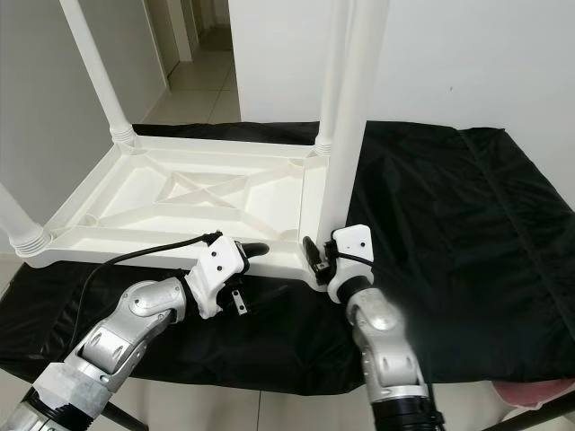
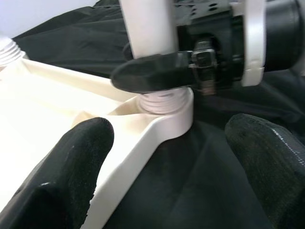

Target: Building children table

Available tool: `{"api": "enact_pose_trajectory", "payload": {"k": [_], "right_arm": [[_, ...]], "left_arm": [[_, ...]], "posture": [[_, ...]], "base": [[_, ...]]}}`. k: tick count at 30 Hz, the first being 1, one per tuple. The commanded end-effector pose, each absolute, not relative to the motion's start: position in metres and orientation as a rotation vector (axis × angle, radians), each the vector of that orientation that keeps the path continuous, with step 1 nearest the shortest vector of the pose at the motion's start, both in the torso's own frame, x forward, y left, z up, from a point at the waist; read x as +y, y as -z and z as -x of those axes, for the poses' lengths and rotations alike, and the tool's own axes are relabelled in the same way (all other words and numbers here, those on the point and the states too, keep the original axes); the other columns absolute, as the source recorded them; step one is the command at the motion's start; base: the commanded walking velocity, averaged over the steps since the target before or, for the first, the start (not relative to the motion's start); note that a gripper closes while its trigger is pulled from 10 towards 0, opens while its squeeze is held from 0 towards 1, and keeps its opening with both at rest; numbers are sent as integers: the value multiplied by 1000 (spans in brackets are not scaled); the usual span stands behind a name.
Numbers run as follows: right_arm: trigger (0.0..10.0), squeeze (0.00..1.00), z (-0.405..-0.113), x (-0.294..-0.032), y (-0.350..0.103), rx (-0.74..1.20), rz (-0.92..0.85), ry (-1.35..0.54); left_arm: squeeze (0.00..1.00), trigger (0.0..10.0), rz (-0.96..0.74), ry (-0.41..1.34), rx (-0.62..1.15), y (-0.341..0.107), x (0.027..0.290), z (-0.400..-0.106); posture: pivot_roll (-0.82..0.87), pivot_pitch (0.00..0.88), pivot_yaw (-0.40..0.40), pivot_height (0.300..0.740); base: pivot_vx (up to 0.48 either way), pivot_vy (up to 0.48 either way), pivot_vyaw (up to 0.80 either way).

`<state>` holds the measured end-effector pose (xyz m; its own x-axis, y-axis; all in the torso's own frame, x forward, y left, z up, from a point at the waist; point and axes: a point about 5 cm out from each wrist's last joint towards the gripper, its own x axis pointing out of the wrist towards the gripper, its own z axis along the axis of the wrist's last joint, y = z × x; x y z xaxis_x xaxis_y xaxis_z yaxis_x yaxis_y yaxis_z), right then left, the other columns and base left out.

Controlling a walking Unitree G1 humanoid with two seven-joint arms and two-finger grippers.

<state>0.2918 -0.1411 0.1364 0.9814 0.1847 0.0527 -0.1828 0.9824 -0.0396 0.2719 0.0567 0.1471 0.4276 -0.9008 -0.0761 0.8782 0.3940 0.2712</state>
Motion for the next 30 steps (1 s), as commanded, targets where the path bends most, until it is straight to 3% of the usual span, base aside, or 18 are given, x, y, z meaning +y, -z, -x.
{"api": "enact_pose_trajectory", "payload": {"k": [1,9,15,16,17,18,30], "right_arm": [[10000,0,-290,-143,-128,-13,-1,-40],[10000,0,-281,-127,-122,-15,-108,110],[10000,0,-282,-121,-126,-33,-152,122],[10000,75,-281,-121,-127,-50,-153,99],[10000,75,-281,-121,-127,-50,-153,99],[10000,1000,-280,-120,-127,-59,-153,85],[10000,1000,-276,-136,-130,-101,-129,13]], "left_arm": [[0,10000,-290,1229,-62,-141,55,-261],[0,10000,-256,1227,-56,-141,53,-257],[0,10000,-221,1227,-57,-144,49,-252],[0,10000,-226,1222,-50,-142,52,-251],[0,10000,-226,1222,-50,-142,52,-251],[0,10000,-232,1217,-44,-141,54,-251],[0,10000,-208,1200,-47,-143,53,-249]], "posture": [[-146,45,72,740],[-122,52,68,740],[-105,64,58,740],[-103,64,59,740],[-103,64,59,740],[-103,64,59,740],[-89,60,25,740]], "base": [[0,0,0],[0,0,0],[0,0,0],[0,0,0],[0,0,0],[0,0,0],[0,0,0]]}}
